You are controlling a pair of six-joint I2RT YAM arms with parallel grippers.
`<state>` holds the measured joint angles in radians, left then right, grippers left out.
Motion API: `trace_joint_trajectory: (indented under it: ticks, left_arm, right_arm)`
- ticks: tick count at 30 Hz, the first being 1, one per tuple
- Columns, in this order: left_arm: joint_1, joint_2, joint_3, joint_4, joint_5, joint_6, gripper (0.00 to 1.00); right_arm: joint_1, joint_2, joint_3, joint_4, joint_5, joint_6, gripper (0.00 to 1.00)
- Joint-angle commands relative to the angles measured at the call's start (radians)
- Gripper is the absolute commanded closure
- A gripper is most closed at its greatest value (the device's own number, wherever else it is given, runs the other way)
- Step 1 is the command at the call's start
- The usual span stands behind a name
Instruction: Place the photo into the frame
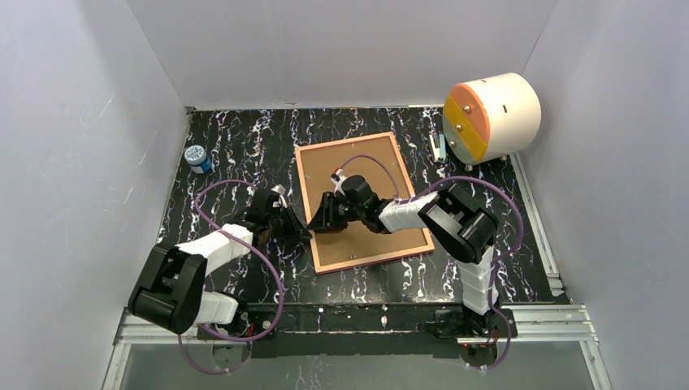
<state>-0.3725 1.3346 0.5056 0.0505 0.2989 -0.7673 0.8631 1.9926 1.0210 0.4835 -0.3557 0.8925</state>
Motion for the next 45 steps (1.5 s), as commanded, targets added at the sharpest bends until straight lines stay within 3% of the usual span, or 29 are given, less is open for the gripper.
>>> trace_joint_trajectory:
  ticks: [1,10,15,18,24,31,34,35,41,45]
  left_arm:
    - [-0.011,0.04,-0.029,-0.153,-0.064,0.05,1.0]
    - [-0.011,0.028,-0.023,-0.163,-0.068,0.055,1.0]
    - [-0.011,-0.009,-0.005,-0.174,-0.065,0.042,1.0]
    - [-0.011,-0.043,0.024,-0.217,-0.048,0.035,0.87]
    - [-0.011,-0.156,0.114,-0.369,-0.075,0.086,0.45]
    - [-0.012,-0.183,0.142,-0.463,-0.092,0.13,0.18]
    - [-0.013,-0.197,0.118,-0.457,-0.097,0.115,0.12]
    - [-0.013,-0.207,0.109,-0.457,-0.103,0.105,0.04]
    - [-0.013,-0.276,0.073,-0.439,-0.091,0.065,0.02]
    - [-0.014,-0.337,0.052,-0.438,-0.056,0.059,0.06]
  right_arm:
    - [0.003,-0.008,0.054,0.003,-0.019,-0.005,0.57]
    - [-0.016,-0.243,-0.088,0.048,0.081,0.02,0.56]
    - [-0.036,-0.458,-0.143,-0.223,0.191,-0.047,0.53]
    - [-0.043,-0.598,-0.195,-0.392,0.274,-0.059,0.47]
    - [-0.046,-0.901,-0.319,-0.614,0.396,-0.02,0.44]
    - [-0.045,-1.125,-0.414,-0.736,0.483,0.016,0.44]
    - [-0.046,-1.127,-0.396,-0.792,0.515,-0.006,0.42]
    - [-0.047,-1.114,-0.387,-0.801,0.514,-0.029,0.42]
    - [-0.048,-1.052,-0.372,-0.771,0.474,-0.13,0.42]
    - [-0.047,-0.99,-0.372,-0.72,0.38,-0.139,0.42]
